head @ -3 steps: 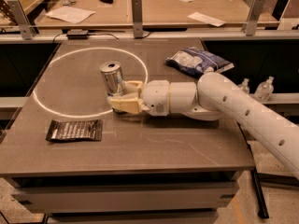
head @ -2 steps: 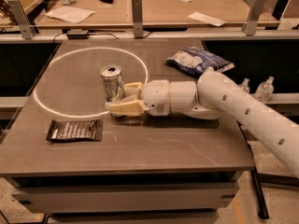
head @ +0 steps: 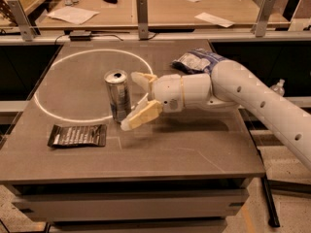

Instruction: Place redbull can upright

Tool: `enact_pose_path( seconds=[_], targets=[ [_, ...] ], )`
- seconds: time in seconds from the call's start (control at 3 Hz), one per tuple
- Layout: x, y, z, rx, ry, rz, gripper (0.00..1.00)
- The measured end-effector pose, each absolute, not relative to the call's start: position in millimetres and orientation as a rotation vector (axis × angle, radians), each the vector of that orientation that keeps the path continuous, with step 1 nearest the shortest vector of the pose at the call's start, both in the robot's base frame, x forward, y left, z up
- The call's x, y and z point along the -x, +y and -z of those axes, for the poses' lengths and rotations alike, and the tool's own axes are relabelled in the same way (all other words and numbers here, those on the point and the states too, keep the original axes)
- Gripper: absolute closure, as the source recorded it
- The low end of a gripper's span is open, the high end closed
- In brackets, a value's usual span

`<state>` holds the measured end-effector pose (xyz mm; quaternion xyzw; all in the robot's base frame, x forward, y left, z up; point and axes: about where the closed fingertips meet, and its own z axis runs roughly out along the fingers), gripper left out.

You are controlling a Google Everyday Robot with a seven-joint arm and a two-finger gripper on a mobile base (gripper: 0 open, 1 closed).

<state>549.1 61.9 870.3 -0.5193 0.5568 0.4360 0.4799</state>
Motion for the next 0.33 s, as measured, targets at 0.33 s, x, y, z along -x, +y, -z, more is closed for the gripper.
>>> enact_pose_path(
  seconds=[0.33],
  targets=[
    [-547.3,63.9,-870.3,1.272,1.354,-1.070,0.00]
  ],
)
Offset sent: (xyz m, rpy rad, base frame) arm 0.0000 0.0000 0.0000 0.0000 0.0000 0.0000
